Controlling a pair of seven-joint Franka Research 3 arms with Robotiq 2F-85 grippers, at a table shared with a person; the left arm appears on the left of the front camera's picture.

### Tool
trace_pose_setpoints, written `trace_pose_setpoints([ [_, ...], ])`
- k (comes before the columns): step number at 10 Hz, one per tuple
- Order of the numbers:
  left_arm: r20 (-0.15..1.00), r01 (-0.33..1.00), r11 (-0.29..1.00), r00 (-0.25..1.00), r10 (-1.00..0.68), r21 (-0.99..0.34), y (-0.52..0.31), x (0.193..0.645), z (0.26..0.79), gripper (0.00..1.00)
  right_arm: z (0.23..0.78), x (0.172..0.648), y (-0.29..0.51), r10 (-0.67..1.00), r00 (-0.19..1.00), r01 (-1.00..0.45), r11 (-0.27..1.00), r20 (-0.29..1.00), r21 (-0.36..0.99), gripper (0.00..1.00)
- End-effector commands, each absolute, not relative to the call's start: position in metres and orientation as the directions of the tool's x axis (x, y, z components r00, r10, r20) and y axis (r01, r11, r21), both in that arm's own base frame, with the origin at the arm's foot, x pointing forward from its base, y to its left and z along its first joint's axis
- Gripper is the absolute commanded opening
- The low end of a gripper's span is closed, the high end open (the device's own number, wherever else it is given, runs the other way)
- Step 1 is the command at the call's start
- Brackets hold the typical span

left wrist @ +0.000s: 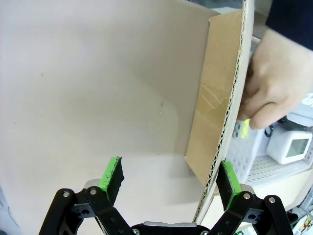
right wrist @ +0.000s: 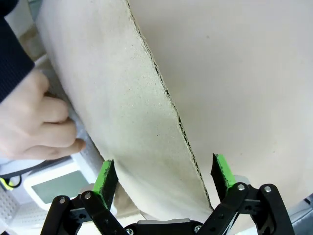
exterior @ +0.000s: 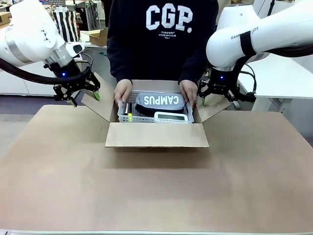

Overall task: Pack the gift set into the box.
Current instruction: Lift both hands away from the flaps of the Package Box.

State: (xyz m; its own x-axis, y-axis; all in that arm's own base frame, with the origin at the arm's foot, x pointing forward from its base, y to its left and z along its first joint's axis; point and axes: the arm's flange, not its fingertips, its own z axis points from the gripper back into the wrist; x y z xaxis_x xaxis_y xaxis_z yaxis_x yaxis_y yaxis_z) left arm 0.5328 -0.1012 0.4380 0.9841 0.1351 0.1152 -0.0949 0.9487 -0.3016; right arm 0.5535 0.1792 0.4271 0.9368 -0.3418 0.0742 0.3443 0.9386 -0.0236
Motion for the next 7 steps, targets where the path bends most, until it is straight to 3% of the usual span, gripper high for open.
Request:
trace_pose_setpoints([
  [1, 0.116, -0.112, 0.952, 0.982, 0.15, -0.285, -0.1012, 0.5315, 0.4404, 1.0, 0.4286, 0.5569, 0.1833, -0.349, 0.934, 0.353, 0.935, 0.082, -0.039, 1.0],
  [7, 0.116, -0.112, 0.952, 0.982, 0.15, -0.285, -0.1012, 0.5315, 0.4404, 1.0, 0.4286, 0.5569, 0.1833, -0.349, 0.934, 0.353, 0.935, 0.082, -0.039, 1.0],
])
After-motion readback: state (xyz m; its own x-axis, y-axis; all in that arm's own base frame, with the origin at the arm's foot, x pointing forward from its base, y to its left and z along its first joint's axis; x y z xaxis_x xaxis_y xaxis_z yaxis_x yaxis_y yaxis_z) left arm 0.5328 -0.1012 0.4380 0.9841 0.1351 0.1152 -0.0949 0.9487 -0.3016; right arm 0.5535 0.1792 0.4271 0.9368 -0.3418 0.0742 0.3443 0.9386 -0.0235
